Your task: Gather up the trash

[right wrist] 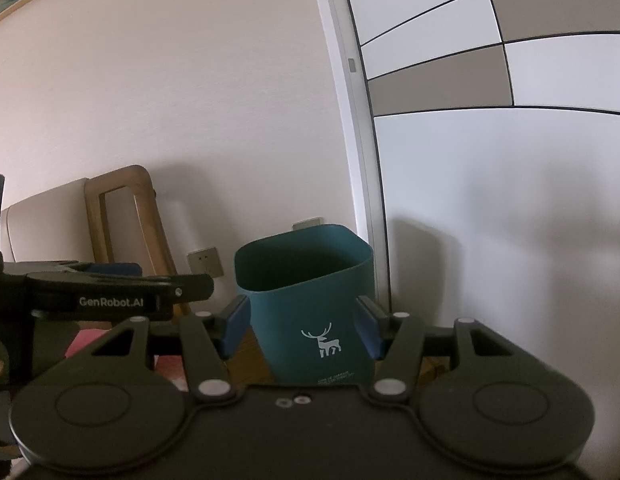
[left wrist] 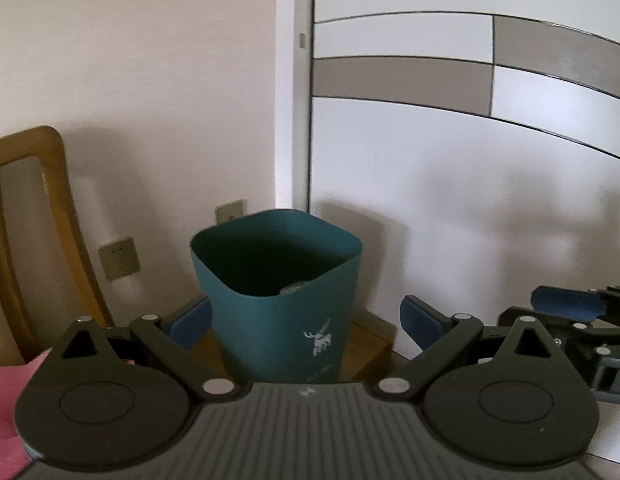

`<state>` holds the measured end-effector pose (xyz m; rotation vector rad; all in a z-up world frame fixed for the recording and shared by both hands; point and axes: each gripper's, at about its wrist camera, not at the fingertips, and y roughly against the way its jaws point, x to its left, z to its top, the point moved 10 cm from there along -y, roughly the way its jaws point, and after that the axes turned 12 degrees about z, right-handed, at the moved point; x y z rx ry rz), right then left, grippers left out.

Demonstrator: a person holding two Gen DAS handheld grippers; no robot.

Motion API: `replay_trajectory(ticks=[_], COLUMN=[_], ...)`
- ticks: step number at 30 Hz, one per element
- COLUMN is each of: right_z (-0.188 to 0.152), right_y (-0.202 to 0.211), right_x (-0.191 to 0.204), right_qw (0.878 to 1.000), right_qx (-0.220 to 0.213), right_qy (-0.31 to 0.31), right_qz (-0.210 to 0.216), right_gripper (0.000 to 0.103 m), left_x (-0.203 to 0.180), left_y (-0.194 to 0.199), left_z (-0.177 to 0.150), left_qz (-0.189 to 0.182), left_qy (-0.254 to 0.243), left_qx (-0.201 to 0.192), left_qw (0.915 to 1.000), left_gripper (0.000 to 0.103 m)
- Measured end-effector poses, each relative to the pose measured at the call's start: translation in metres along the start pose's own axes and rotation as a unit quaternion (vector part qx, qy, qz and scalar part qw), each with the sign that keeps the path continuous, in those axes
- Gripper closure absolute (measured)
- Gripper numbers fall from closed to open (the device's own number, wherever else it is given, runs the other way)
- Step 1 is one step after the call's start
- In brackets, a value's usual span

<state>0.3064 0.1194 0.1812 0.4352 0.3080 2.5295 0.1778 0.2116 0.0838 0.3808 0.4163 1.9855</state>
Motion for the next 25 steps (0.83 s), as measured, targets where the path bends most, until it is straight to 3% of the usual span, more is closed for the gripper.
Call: replay_trajectory(ticks=[25], right_z=[-0.013], right_y=[0.005], right_x=[-0.001], right_qw=[1.000], right_qx=[-0.001], right_qy=[-0.013], right_qz=[-0.002], right_gripper=[0.046], left_x=[0.003], left_y=[-0.006], left_z=[-0.005], left_qz=[-0.004], left_qy=[0.016], left_qx=[0.001], left_qw=[0.9999], left_gripper=[0.002])
